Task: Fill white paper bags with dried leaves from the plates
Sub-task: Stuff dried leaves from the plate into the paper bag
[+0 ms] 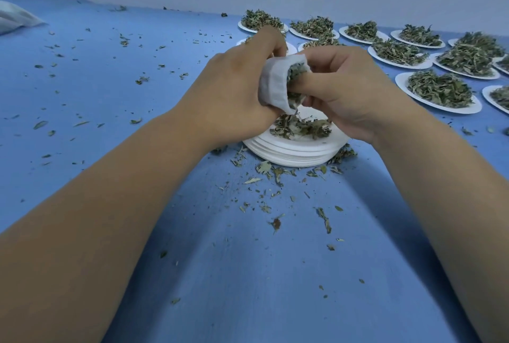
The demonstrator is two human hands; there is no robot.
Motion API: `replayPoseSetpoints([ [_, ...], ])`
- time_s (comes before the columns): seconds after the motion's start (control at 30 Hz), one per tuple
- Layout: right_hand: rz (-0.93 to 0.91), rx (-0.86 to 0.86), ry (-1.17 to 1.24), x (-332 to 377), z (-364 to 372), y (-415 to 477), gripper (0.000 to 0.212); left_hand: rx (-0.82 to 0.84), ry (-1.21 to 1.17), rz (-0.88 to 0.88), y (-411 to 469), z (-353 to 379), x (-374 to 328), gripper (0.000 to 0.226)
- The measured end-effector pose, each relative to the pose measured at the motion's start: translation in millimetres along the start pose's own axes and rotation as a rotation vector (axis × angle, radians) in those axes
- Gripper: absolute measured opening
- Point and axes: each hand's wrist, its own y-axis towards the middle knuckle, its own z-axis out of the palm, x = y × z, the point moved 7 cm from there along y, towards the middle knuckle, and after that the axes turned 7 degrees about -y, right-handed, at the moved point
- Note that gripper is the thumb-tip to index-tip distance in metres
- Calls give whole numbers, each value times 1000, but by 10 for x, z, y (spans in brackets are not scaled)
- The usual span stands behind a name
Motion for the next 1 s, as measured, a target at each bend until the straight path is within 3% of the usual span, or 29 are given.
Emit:
replayPoseSetpoints([
  [0.1,-21,33,-11,13,11,-8,17,7,20,32,6,30,-31,45],
  [0.17,-38,51,-47,35,43,-18,17,27,24,71,8,63,-63,59],
  [0.27,-76,-9,-103,47,45,4,14,1,60,130,26,89,-75,64],
  [0.4,-69,-52,-134,1,75,36,34,43,58,131,54,180,-50,65],
  [0.5,-86,-83,-142,13,85,21,14,64,38,146,40,189,-56,76],
  [0.67,-116,-17,-65,80,105,-3,26,46,-63,162,16,65,-49,83],
  [0.8,-63,77,127,64,123,-16,21,-9,-33,149,-4,-14,27,66],
  [1.0,-97,-86,-140,118,70,-18,24,-36,44,86,16,-13,98,48],
])
